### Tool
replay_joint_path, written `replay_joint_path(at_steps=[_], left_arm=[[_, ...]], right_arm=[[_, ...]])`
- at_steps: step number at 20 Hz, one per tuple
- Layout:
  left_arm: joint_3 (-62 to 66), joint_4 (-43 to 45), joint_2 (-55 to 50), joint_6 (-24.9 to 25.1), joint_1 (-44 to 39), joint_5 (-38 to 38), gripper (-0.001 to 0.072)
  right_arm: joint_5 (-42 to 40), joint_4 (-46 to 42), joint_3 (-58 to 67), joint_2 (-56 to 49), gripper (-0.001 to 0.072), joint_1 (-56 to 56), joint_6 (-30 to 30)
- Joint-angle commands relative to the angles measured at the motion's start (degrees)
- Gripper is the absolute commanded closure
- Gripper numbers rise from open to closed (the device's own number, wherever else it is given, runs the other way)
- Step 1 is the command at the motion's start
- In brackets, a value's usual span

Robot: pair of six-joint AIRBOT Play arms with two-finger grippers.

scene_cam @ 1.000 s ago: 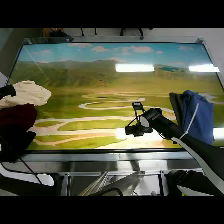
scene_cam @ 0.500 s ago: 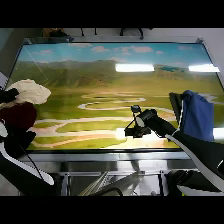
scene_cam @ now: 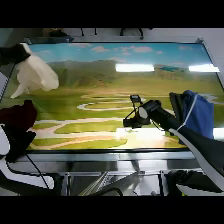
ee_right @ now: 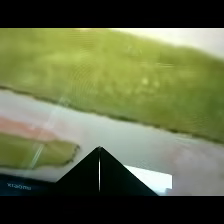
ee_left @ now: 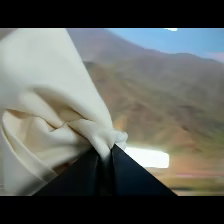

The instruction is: Fold the shirts.

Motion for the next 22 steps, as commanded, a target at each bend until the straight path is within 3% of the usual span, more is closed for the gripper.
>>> replay_joint_path(at_steps=[1,7,8,9,10,13,16,18,20,21,22], left_arm=[[-1.09,-6.21,8.33,-0.57,-10.95,-11.26,0.0695],[-17.31,-6.32,14.71,-1.68,-25.53,-5.29,0.069],[-19.87,-6.23,14.53,-1.62,-27.21,-5.22,0.057],[-22.43,-6.29,14.19,-1.64,-28.72,-5.03,0.0059],[-24.39,-6.29,13.81,-1.68,-29.79,-4.48,0.0011],[-27.12,-5.44,13.05,-1.64,-29.31,-6.56,0.0011],[-27.12,0.81,13.03,-1.7,-25.51,-10.6,0.0012],[-28.68,3.5,13.03,-2.16,-22.73,-9.99,0.0012],[-33.35,3.52,12.87,-2.16,-20.26,-6.62,0.0012],[-36.11,3.5,12.33,-2.12,-19.78,-5.68,0.0012],[-39.01,2.99,11.54,-1.6,-19.8,-5.64,0.0012]], right_arm=[[1.55,-0.24,7.26,2.49,0.0693,-4.9,-8.39],[2.69,5.86,11.76,7.02,0.068,-14.6,-13.49],[3.34,6.16,11.76,7.1,0.0554,-15.1,-13.49],[3.72,5.97,11.76,7.08,0.0369,-15.1,-13.49],[3.72,5.95,11.78,7.08,0.0318,-15.1,-13.51],[3.67,5.62,11.93,7.08,0.0326,-15.17,-15.89],[0.59,3.26,12.0,6.34,0.0327,-16.5,-15.82],[-2.25,6.08,12.0,4.33,0.0326,-19.06,-17.03],[-4.74,10.19,12.0,0.87,0.032,-21.14,-22.08],[-6.01,11.28,12.0,-1.05,0.0302,-21.75,-24.72],[-7.13,12.68,12.04,-3.23,0.0191,-22.14,-26.67]])
